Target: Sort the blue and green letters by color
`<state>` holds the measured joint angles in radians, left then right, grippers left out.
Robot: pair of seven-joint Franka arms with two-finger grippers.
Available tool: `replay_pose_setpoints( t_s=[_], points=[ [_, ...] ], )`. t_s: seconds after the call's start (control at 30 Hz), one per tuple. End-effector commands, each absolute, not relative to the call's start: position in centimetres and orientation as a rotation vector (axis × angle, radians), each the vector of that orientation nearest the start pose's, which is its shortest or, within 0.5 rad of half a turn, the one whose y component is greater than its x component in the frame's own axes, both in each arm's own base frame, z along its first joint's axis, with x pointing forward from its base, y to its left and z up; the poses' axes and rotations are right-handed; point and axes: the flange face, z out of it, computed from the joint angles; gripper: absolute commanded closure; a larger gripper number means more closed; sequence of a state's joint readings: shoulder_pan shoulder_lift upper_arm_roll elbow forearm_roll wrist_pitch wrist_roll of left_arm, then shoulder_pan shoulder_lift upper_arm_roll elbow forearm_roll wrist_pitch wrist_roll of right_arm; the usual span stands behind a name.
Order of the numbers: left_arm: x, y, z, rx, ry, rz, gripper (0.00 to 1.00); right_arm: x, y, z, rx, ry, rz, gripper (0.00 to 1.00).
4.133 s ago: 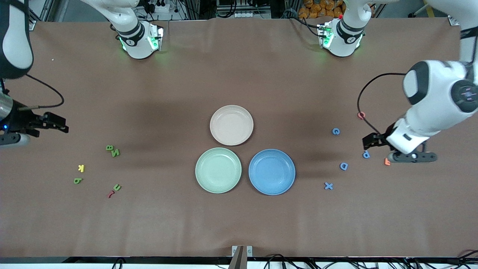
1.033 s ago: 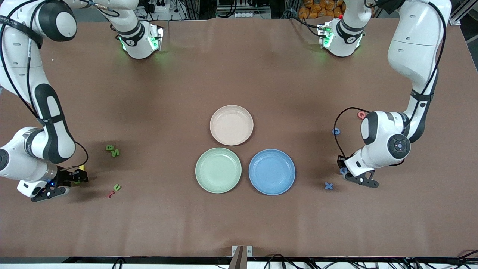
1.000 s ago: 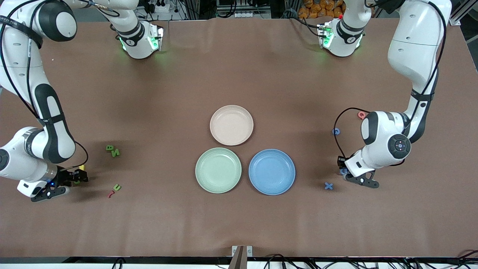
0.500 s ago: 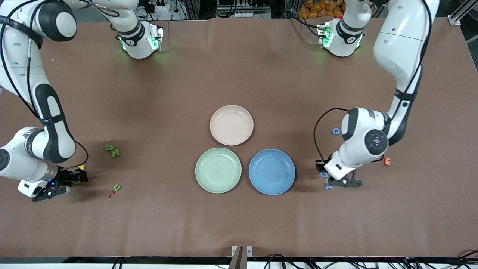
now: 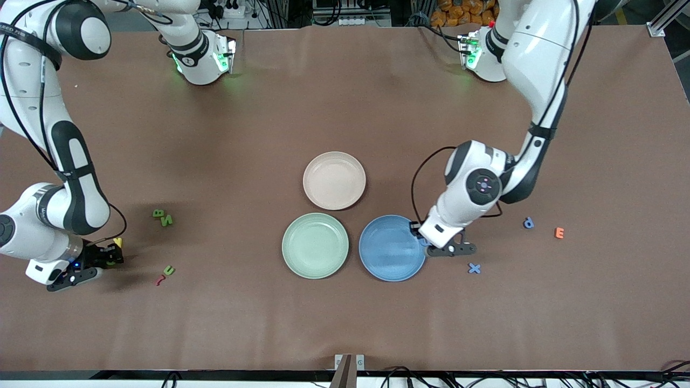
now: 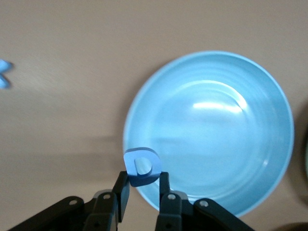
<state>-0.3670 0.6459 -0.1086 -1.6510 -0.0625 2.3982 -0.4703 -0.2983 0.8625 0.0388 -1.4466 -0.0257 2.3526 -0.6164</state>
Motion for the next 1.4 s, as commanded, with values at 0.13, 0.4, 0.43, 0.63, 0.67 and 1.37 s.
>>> replay_pose_setpoints(
  t_s=[0.13,0.4,0.43,0.63,0.67,1.37],
  points=[
    [62.0,-34.4,23.9,-3.289,-0.206,-0.068,1.0,69.6,-19.3,17.9,-3.102,-0.6,-0.069,0.73],
    [61.8,-35.4,23.4,-3.285,-0.274,-0.06,0.9,69.8,-18.8,18.4,-3.102,-0.59,-0.067,0.84],
    [61.7,-35.6,23.2,-3.284,-0.283,-0.059,0.68,69.9,-18.8,18.8,-3.104,-0.582,-0.072,0.85],
    [62.0,-35.3,23.6,-3.27,-0.252,-0.086,0.0,70.1,-17.2,20.0,-3.068,-0.521,-0.002,0.9],
    [62.1,-34.9,23.7,-3.266,-0.254,-0.09,0.0,70.3,-16.8,20.2,-3.068,-0.491,0.005,0.9],
    [59.7,-20.3,24.2,-3.137,-0.244,-0.019,0.0,71.9,6.8,27.0,-3.015,0.093,0.061,0.9]
  ],
)
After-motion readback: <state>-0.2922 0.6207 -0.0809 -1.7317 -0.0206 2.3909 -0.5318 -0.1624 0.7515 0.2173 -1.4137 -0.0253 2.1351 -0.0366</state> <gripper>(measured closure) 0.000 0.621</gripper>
